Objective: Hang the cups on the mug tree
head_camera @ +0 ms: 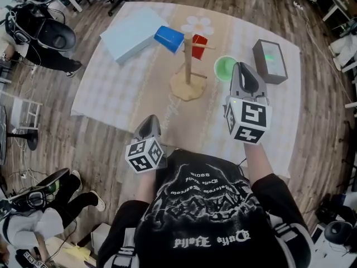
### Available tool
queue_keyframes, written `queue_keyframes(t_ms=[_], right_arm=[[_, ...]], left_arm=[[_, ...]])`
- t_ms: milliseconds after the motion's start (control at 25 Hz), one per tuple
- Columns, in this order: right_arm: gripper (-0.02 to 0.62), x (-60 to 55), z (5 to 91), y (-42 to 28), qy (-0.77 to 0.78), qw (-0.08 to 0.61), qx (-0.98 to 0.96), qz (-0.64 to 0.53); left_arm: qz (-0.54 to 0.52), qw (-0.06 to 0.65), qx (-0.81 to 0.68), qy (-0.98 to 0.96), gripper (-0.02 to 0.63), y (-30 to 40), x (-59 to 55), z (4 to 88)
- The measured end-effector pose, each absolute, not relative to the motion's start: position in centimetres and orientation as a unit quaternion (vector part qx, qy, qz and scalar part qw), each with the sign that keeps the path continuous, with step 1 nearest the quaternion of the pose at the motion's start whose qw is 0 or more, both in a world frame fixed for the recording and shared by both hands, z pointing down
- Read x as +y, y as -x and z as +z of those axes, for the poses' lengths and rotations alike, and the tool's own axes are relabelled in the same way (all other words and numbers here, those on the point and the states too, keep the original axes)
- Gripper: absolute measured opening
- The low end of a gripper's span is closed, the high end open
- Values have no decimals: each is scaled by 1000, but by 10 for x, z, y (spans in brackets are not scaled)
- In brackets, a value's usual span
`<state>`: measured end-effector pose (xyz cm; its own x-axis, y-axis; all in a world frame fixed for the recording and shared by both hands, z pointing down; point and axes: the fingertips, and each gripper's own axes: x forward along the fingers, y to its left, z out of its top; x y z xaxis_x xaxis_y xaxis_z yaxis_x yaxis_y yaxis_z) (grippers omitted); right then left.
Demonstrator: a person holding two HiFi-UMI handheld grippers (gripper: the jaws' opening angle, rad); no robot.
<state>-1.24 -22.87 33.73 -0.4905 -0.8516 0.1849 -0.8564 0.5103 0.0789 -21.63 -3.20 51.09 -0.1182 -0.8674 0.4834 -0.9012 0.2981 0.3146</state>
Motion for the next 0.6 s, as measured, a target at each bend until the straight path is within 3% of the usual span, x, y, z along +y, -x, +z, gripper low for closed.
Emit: queue_keyframes(t_ms=[600], right_arm=[[31, -228, 289, 31, -515, 82, -851, -61]], left_arm=[[38, 303, -746, -592, 31, 217, -22, 508]])
